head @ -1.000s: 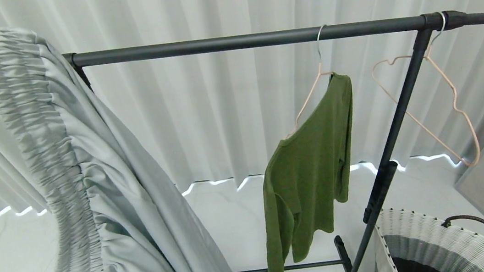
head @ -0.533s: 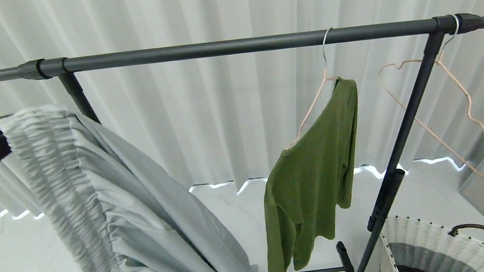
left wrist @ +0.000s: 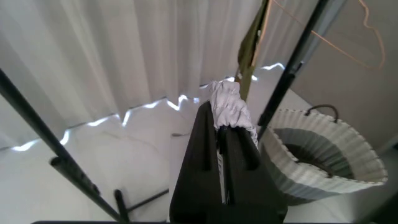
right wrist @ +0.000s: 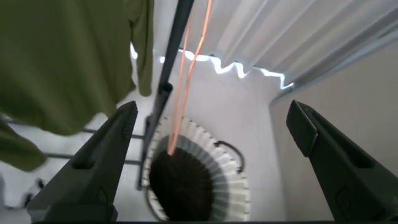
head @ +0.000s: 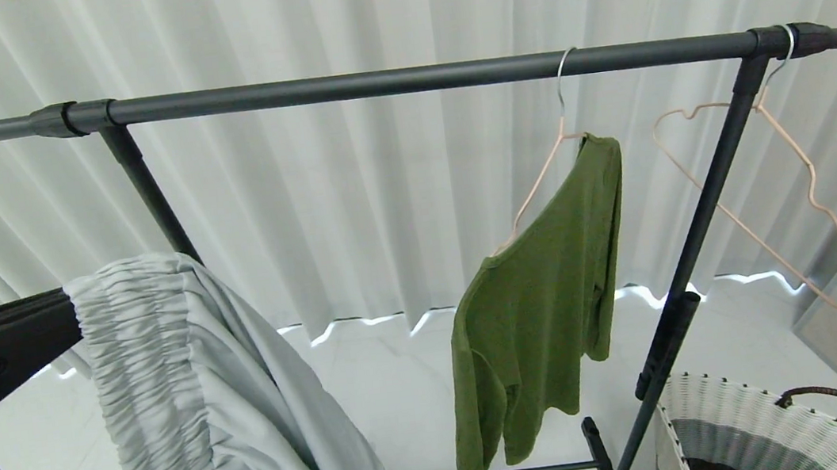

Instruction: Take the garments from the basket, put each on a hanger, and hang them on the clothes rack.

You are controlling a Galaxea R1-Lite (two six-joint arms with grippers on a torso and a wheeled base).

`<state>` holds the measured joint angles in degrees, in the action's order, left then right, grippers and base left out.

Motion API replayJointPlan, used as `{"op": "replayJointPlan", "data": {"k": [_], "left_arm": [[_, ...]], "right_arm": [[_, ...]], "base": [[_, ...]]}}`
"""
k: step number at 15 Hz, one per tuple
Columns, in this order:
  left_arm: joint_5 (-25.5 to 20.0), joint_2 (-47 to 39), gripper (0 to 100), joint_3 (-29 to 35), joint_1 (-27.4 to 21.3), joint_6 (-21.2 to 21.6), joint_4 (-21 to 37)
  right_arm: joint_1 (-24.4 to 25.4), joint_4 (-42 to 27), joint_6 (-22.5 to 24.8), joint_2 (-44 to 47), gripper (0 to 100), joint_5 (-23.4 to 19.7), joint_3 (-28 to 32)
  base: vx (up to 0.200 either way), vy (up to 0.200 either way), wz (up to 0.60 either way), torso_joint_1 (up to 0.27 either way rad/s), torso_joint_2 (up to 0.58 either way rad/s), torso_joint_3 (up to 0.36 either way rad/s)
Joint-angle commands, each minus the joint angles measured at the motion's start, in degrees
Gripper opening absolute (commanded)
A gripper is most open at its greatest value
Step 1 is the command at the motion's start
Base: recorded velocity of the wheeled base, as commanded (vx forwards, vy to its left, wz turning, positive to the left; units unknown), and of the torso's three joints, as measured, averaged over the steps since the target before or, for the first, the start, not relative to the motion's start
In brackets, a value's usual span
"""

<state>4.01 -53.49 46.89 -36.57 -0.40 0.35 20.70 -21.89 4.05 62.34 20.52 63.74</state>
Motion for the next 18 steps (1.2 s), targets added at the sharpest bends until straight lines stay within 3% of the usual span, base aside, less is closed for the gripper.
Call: {"op": "replayJointPlan", "data": {"k": [1,6,9,13,18], "left_arm": [[0.0,-0.2,0,-0.8,-0.5,-0.5,0.0],[-0.4,0.0,0,-4.0,-2.2,-0.5,0.1],[-3.8,0.2,0,-5.0,-2.2,2.8,0.1],[-3.8,1.2,0,-5.0,-2.1,3.1,0.0],[-3.7,1.9,0,-5.0,-2.1,3.1,0.0]], "right_arm": [[-1.1,0.2,-2.8,4.1,100,0.0,0.1],[-7.3,5.3,-6.0,13.1,100,-1.5,0.4],[-9.3,7.4,-6.1,16.3,100,-4.1,0.2],[-11.4,14.2,-6.2,22.2,100,-7.5,0.4],[-11.9,17.0,-6.6,26.1,100,-7.8,1.5]], "base": [[0.000,0.000,0.00,0.000,0.00,0.000],[0.000,0.000,0.00,0.000,0.00,0.000],[0.000,0.000,0.00,0.000,0.00,0.000],[0.000,0.000,0.00,0.000,0.00,0.000],[0.000,0.000,0.00,0.000,0.00,0.000]]}}
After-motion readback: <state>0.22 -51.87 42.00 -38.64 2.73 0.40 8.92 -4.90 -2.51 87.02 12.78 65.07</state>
